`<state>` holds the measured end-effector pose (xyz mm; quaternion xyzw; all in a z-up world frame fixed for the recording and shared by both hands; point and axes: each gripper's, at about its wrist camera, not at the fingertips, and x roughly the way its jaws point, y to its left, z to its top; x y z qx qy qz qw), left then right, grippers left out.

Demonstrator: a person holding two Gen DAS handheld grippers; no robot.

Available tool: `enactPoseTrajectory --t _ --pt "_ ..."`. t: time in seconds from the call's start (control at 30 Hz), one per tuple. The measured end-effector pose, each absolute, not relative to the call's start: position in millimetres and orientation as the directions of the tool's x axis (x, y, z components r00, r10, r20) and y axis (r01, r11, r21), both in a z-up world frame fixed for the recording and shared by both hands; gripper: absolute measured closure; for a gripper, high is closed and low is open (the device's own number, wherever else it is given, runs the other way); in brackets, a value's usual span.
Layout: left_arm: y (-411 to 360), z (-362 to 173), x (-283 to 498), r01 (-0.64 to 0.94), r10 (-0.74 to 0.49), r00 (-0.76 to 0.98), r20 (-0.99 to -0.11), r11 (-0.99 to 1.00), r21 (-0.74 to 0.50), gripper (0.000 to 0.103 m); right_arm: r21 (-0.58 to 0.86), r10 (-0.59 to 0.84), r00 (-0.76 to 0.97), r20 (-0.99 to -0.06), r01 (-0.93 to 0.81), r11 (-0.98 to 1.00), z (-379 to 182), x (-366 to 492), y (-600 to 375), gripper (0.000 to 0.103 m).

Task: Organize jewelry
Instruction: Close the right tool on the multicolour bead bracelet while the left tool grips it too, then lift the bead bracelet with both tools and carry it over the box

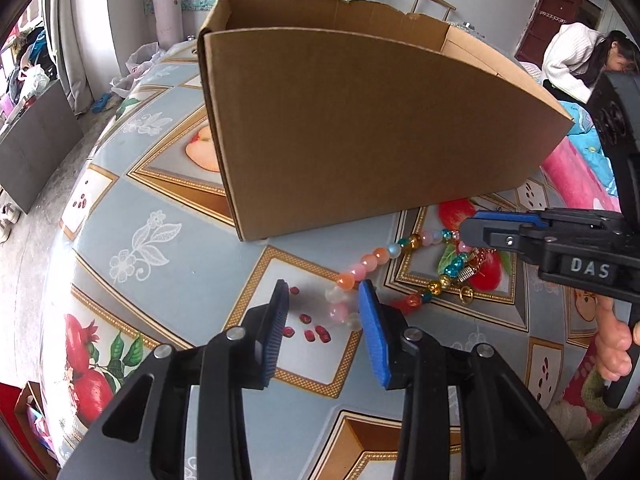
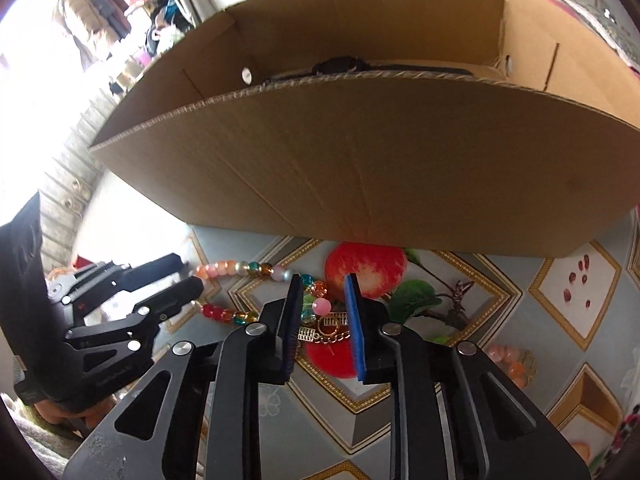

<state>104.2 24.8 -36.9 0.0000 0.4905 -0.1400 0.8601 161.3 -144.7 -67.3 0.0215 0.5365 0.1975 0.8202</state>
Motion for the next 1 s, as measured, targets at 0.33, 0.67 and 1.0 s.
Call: enactPoseTrajectory --t 0.33,0.67,1.0 --pt "13 -38 108 0.300 -0.204 0.497 -0.843 0.952 -0.053 0.070 0.140 0.279 0.313 -0.908 -0.400 0.906 -67 172 -105 0.092" --pt "-9 -43 100 0.356 -0.165 0.581 -0.797 0.932 0.066 0.094 0.078 0.250 0.358 -0.900 -0.431 0.899 -64 161 -88 0.096" --pt "-5 -11 75 0.356 -0.200 0.671 -0.714 0.931 0.074 0.094 0.066 0.270 0.498 -0.824 -0.389 0.919 -29 114 -109 0.096"
